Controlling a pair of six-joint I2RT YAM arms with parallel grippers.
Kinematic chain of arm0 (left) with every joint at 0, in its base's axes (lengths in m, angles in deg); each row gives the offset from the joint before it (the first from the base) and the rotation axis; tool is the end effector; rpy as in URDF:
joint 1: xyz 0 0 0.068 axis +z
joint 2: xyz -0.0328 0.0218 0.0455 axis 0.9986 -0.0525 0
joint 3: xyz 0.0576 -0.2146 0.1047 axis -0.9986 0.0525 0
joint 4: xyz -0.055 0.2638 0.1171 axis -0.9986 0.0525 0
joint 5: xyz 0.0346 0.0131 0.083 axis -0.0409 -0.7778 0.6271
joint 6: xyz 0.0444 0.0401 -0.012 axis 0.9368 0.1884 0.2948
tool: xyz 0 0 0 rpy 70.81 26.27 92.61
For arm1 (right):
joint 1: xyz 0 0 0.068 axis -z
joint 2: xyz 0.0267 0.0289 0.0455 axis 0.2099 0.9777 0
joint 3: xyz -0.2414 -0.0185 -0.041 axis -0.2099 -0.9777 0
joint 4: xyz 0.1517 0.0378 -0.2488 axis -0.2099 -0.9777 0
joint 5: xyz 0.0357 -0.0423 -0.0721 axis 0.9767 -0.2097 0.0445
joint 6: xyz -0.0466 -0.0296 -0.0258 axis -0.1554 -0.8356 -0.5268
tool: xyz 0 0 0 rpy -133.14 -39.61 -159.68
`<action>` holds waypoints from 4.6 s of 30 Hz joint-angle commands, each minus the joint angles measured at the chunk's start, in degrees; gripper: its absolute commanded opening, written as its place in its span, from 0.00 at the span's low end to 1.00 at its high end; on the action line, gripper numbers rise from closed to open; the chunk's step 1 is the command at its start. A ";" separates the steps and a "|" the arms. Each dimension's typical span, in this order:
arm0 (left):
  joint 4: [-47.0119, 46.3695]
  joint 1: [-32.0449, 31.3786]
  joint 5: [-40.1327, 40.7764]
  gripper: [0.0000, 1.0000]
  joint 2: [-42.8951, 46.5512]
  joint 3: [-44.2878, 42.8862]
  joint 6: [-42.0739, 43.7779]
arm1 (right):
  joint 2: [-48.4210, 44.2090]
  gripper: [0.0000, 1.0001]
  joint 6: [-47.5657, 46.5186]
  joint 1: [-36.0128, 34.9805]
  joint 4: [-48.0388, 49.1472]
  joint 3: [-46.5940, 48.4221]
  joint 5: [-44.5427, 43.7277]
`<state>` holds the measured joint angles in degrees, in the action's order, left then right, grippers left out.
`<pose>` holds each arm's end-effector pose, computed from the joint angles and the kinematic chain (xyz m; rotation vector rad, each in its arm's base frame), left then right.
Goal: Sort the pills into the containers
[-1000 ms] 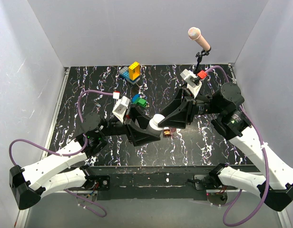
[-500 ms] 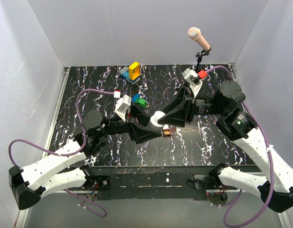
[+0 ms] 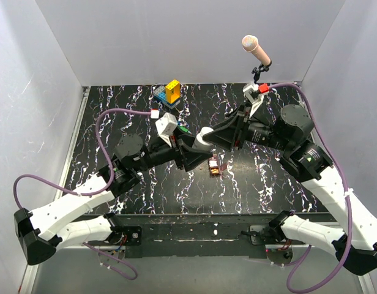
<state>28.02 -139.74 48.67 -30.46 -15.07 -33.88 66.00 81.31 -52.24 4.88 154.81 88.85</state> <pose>0.1632 -0.2393 0.3703 0.7167 1.4035 -1.2658 0.1779 0.1804 0.4565 -0.6189 1.5155 1.3514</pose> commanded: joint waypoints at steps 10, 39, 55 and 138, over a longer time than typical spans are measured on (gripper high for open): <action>1.31 -0.16 18.21 0.00 -6.81 -7.41 6.21 | 2.99 0.26 2.10 -0.75 -13.86 4.02 -13.71; 4.56 -1.92 23.14 0.00 -9.28 -6.27 8.50 | -1.84 0.86 5.62 -2.24 -12.19 0.50 -21.09; 8.00 -1.92 6.36 0.00 5.75 0.05 0.68 | -5.45 0.86 3.77 2.85 -1.66 -3.01 3.31; 3.60 -2.09 18.21 0.00 -7.78 -8.11 3.74 | -2.82 0.23 3.24 3.64 -7.52 -1.88 -7.38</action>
<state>32.28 -142.78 56.82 -37.02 -19.13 -31.43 62.88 86.68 -47.76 4.97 149.32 84.00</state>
